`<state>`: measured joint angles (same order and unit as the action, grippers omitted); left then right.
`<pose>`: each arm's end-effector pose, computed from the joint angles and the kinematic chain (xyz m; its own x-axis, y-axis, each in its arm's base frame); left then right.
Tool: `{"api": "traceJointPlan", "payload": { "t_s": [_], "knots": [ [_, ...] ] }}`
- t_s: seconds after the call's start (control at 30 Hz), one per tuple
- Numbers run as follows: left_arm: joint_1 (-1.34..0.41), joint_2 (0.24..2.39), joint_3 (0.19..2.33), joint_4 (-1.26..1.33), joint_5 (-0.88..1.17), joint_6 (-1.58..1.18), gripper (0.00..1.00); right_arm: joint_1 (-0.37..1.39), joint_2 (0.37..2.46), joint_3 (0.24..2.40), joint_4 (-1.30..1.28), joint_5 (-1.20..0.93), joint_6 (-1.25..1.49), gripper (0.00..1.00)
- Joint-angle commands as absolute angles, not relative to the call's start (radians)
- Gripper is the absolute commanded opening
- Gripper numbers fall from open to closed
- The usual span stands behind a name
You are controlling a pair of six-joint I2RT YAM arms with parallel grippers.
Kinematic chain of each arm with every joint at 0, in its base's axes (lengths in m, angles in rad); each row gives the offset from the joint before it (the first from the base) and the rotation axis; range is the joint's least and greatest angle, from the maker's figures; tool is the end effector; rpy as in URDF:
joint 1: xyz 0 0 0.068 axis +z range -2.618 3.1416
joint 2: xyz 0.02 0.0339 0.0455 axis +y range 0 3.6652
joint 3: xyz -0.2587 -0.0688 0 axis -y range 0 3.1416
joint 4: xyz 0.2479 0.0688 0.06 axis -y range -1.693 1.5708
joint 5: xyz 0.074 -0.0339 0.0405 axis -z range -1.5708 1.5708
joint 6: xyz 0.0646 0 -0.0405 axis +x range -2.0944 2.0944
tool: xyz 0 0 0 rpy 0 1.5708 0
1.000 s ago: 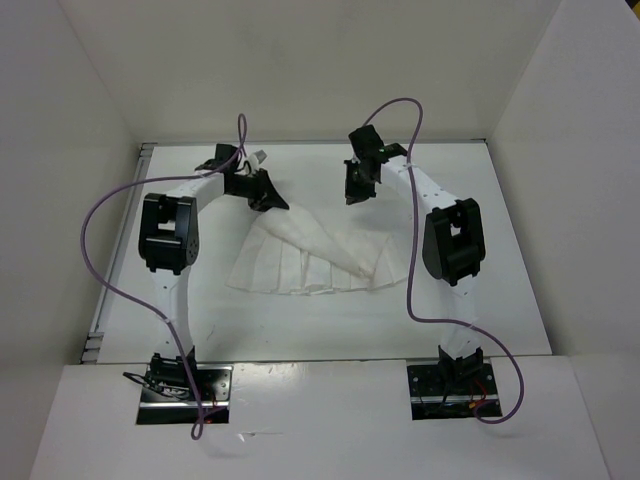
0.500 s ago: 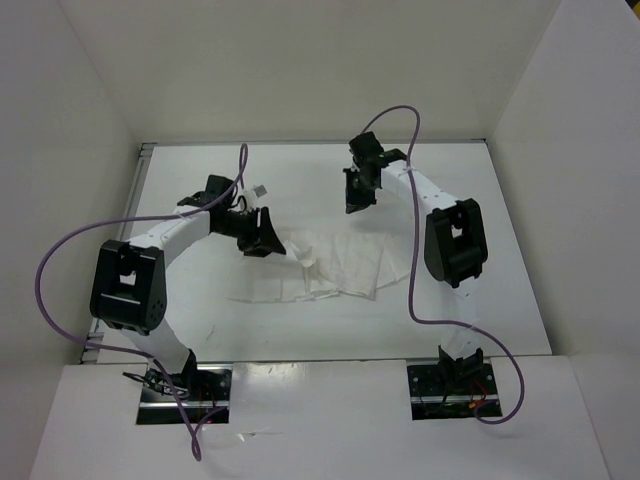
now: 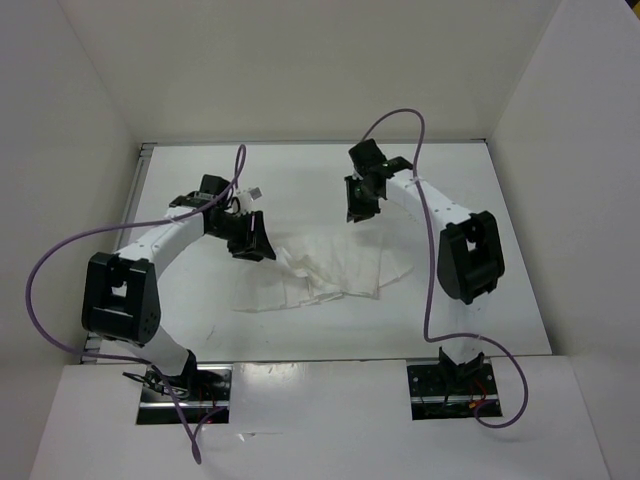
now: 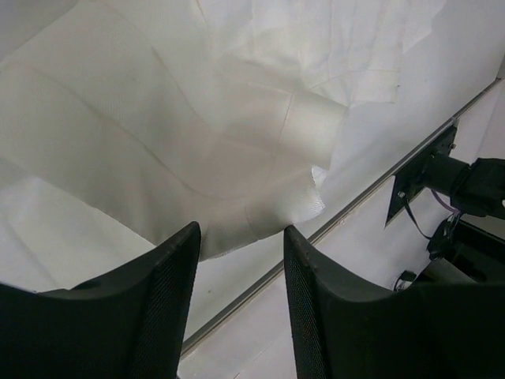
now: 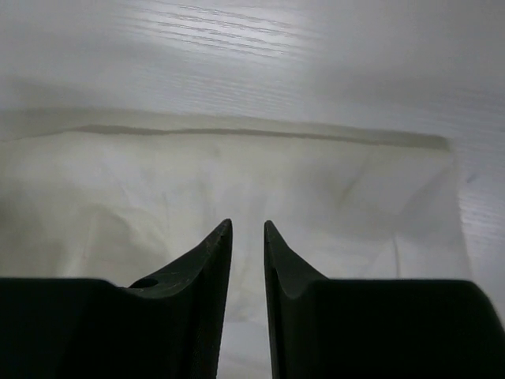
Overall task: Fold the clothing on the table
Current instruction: Fold the skirt
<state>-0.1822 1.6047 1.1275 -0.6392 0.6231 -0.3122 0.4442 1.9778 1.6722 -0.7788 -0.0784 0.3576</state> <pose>0.3197 -0.0972 0.1979 -0.9635 -0.0761 -0.2566 0.1083 0.7659 -0.6338 0.3965 0.1943 0.2114 -0.9093 -0.0463 -0.4136 -0.1529 0.9615 0.2285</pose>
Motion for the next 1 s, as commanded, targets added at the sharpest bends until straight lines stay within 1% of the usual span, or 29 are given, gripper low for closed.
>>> {"api": "traceJointPlan", "payload": {
  "t_s": [0.0, 0.03, 0.17, 0.33, 0.63, 0.73, 0.8, 0.97],
  "knots": [
    [-0.179, 1.568, 1.100, -0.652, 0.629, -0.293, 0.54, 0.405, 1.830, 1.602, -0.785, 0.058, 0.400, 0.28],
    [-0.179, 1.557, 1.065, -0.637, 0.646, -0.293, 0.54, 0.369, 1.821, 1.562, -0.775, 0.040, 0.400, 0.30],
    [-0.179, 1.546, 0.993, -0.617, 0.667, -0.302, 0.54, 0.298, 1.812, 1.494, -0.753, -0.009, 0.400, 0.30],
    [-0.189, 1.528, 0.940, -0.617, 0.658, -0.313, 0.54, 0.267, 1.844, 1.460, -0.733, -0.055, 0.400, 0.34],
    [-0.198, 1.456, 0.988, -0.735, 0.649, -0.299, 0.55, 0.238, 1.908, 1.439, -0.713, -0.167, 0.390, 0.37],
    [-0.198, 1.413, 1.011, -0.764, 0.634, -0.299, 0.58, 0.238, 1.948, 1.439, -0.704, -0.167, 0.390, 0.37],
    [-0.198, 1.387, 1.020, -0.764, 0.614, -0.334, 0.58, 0.238, 1.948, 1.417, -0.704, -0.167, 0.390, 0.37],
    [-0.198, 1.410, 1.006, -0.655, 0.580, -0.409, 0.58, 0.229, 1.970, 1.396, -0.695, -0.158, 0.400, 0.37]
  ]
}}
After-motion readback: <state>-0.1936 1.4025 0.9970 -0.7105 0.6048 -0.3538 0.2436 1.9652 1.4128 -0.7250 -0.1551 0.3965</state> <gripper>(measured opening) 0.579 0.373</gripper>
